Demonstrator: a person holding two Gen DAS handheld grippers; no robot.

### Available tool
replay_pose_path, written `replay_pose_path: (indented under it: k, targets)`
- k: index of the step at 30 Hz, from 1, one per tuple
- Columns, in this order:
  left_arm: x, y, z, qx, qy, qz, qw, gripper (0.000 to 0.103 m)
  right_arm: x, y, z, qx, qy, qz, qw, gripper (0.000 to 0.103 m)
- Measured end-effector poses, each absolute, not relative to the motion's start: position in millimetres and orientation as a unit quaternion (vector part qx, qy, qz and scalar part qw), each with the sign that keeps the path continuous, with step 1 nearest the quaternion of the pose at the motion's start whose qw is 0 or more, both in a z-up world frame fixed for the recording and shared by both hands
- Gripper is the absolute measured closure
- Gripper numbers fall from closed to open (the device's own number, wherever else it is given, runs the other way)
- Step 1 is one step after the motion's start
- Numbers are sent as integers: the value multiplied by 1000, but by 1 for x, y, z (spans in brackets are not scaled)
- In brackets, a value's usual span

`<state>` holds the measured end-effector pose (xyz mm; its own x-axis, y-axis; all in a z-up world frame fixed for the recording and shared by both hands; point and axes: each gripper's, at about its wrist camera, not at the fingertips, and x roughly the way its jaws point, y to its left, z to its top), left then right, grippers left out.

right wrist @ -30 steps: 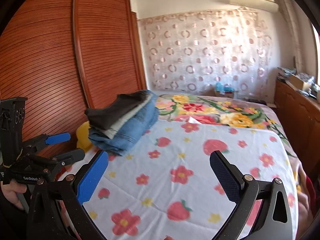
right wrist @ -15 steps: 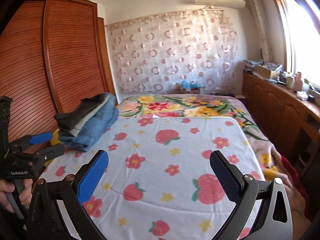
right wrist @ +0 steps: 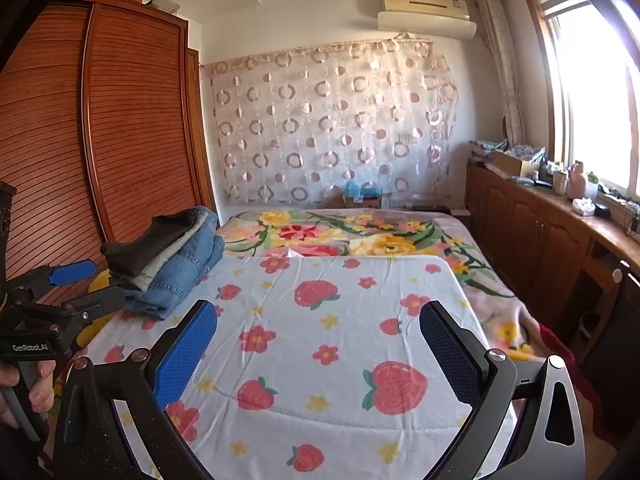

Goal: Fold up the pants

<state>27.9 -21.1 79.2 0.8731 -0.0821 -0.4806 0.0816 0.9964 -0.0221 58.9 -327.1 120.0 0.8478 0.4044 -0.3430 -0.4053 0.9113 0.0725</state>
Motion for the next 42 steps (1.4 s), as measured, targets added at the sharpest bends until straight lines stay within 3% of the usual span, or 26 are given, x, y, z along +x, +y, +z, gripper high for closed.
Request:
replay_pose_path:
  k: [42]
  targets:
    - [4,5,107,-15,211,-15,977,7,50,-338,115,-3,142,207,968,2]
